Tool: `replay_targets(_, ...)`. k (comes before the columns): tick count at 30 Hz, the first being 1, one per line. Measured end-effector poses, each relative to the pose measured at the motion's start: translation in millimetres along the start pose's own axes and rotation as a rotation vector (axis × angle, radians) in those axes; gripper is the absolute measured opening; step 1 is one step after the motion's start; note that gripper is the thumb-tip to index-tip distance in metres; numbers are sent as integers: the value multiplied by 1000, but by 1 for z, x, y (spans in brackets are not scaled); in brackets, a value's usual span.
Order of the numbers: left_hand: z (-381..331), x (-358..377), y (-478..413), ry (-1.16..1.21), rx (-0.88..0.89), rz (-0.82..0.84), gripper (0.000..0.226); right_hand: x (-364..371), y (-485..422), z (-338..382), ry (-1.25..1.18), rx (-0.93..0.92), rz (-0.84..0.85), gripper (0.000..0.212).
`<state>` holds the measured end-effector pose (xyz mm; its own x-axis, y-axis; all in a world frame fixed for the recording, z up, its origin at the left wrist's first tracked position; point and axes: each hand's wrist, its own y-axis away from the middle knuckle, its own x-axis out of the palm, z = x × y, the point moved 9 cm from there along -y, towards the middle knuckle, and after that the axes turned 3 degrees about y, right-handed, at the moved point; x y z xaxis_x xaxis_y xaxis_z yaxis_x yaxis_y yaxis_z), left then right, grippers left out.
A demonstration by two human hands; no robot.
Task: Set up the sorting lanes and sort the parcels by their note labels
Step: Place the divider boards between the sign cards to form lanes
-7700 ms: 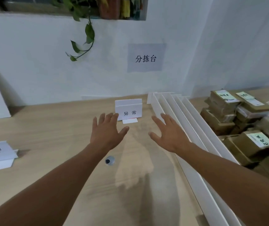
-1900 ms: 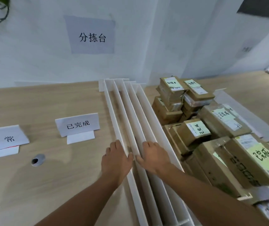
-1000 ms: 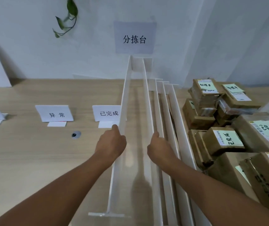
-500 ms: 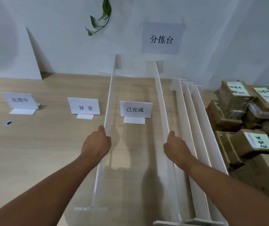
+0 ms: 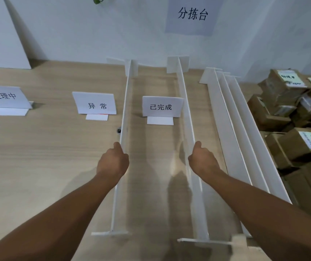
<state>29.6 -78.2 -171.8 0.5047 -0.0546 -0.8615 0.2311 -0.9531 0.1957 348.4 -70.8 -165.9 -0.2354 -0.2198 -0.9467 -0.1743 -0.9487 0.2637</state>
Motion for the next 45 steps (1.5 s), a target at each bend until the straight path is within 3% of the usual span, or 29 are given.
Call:
replay_targets(26,39,12,-13,-92,-48,14,15,28,-15,-36,43,47,18,20)
replay_targets(29,32,9,-8,-101,6,22,37,15,-4,-33,111,-1,-21,35)
replay_targets(31,12,-2,-6,-176,94,-36,71,-7,5,-36,113,-41,-84,47)
replay_targets(33,-21,-14,-2,-276,191,-90,88,-32,16,-46,156,-86,-143,57)
replay_targets(39,-167,-7,41,-227,499,-121,97,-115,64,-133,262,-36,-242,76)
replay_targets(45,-286,62,101,-205,636,-86,99,-154,88,-240,259,82,-243,81)
